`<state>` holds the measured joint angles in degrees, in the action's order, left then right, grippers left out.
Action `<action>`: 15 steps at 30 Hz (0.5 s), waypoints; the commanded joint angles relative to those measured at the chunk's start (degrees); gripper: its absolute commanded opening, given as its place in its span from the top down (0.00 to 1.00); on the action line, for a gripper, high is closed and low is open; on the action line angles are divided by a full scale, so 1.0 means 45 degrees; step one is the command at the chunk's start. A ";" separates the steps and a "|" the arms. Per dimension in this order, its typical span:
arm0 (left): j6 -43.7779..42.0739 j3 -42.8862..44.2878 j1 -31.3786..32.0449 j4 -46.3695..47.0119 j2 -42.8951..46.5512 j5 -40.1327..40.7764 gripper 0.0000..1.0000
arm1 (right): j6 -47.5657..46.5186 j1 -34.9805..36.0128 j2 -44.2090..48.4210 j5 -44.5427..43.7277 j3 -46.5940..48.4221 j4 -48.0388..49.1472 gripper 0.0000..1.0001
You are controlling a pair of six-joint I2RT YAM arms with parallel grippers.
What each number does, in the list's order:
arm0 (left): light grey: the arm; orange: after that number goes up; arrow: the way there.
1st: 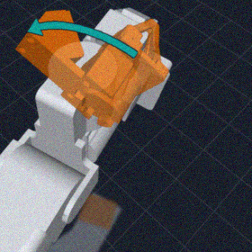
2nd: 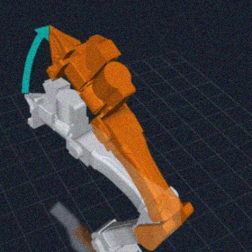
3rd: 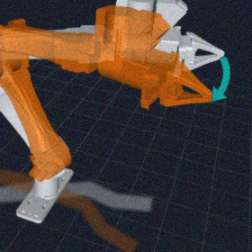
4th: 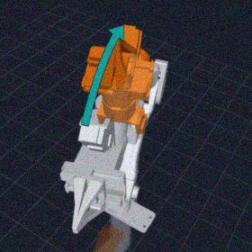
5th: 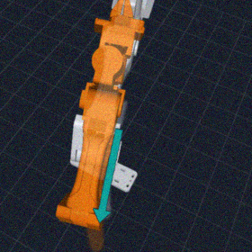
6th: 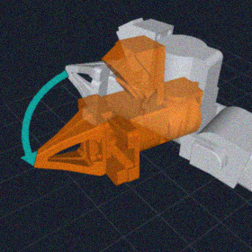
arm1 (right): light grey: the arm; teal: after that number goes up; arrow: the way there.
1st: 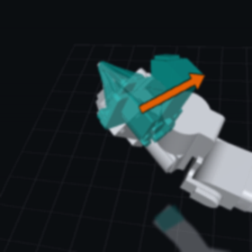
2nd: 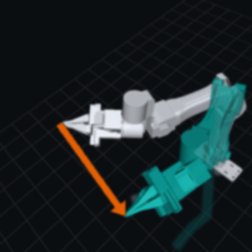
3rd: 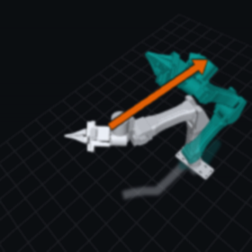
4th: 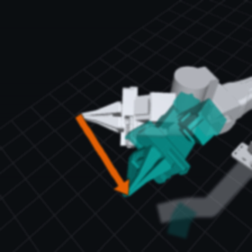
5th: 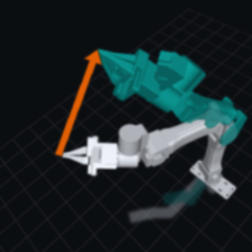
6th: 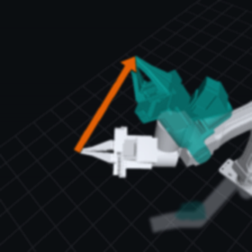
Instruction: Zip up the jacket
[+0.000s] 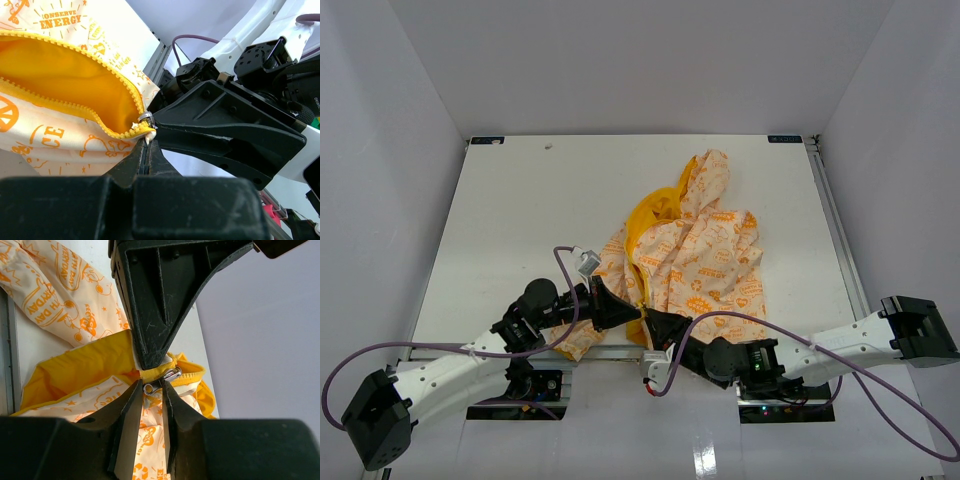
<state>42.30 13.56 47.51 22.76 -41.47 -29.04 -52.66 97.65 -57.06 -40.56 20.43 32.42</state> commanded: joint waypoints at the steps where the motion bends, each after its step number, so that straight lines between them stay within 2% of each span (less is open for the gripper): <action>1: 0.0018 -0.0145 0.0071 0.0059 0.0095 -0.0382 1.00 | -0.0112 0.0039 0.0272 -0.0504 0.0014 0.1247 0.73; 15: -0.0065 -0.0084 0.0087 0.0020 -0.0061 -0.0324 1.00 | -0.0231 0.0039 0.0550 -0.0636 -0.0164 0.1682 0.77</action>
<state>42.22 13.54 47.53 22.41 -41.74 -29.19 -53.08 97.71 -55.53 -41.65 19.94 35.07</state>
